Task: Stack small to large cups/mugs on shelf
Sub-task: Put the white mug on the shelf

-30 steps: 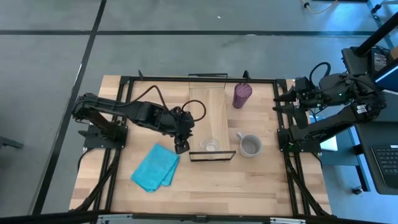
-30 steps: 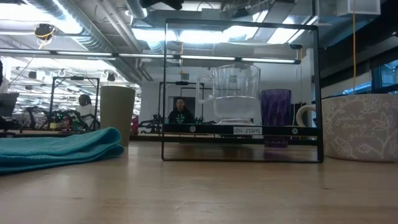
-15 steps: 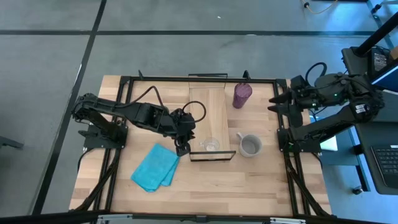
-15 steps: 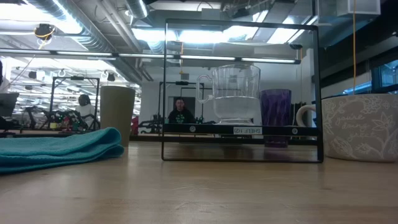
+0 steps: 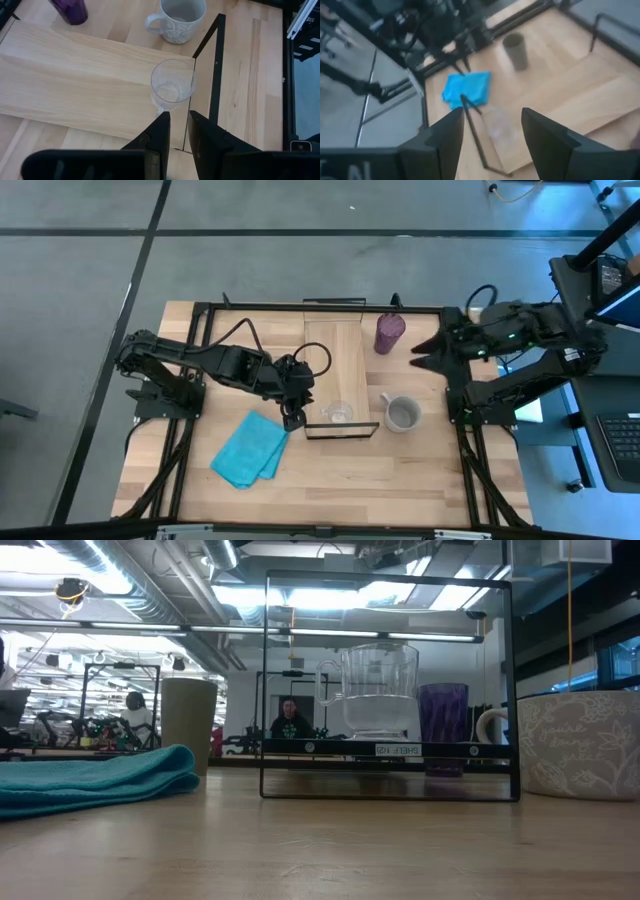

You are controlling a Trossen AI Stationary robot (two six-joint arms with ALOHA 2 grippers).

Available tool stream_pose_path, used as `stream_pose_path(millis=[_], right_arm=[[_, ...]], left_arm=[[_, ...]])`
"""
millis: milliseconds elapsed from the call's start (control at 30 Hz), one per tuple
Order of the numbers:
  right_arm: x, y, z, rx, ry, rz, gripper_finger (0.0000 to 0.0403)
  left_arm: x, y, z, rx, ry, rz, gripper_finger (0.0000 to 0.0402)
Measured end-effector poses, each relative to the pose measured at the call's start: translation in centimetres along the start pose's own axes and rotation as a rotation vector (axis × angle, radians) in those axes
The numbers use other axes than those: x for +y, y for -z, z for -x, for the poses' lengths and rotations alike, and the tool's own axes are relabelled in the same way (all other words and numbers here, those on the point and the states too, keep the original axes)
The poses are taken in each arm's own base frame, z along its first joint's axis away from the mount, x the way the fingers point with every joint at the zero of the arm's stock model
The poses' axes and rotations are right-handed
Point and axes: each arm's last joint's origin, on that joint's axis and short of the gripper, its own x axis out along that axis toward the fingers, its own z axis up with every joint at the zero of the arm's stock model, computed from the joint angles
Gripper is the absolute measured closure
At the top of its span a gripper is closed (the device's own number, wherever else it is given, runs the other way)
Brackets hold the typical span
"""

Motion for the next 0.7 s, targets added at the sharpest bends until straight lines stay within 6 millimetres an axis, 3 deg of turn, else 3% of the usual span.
stream_pose_path(millis=[200,333,700], right_arm=[[0.0,0.7,-3.0,0.159,0.112,0.017,0.0202],[0.7,0.4,-3.9,0.180,0.000,-0.023,0.0202],[0.3,-1.7,-1.8,0.016,0.128,-0.032,0.0202]], left_arm=[[-0.1,-0.1,0.0,-0.015,0.007,-0.072,0.0339],[0.2,-0.6,-0.1,-0.023,0.072,-0.074,0.0339],[1.8,-3.1,1.4,-0.068,0.332,-0.113,0.0339]])
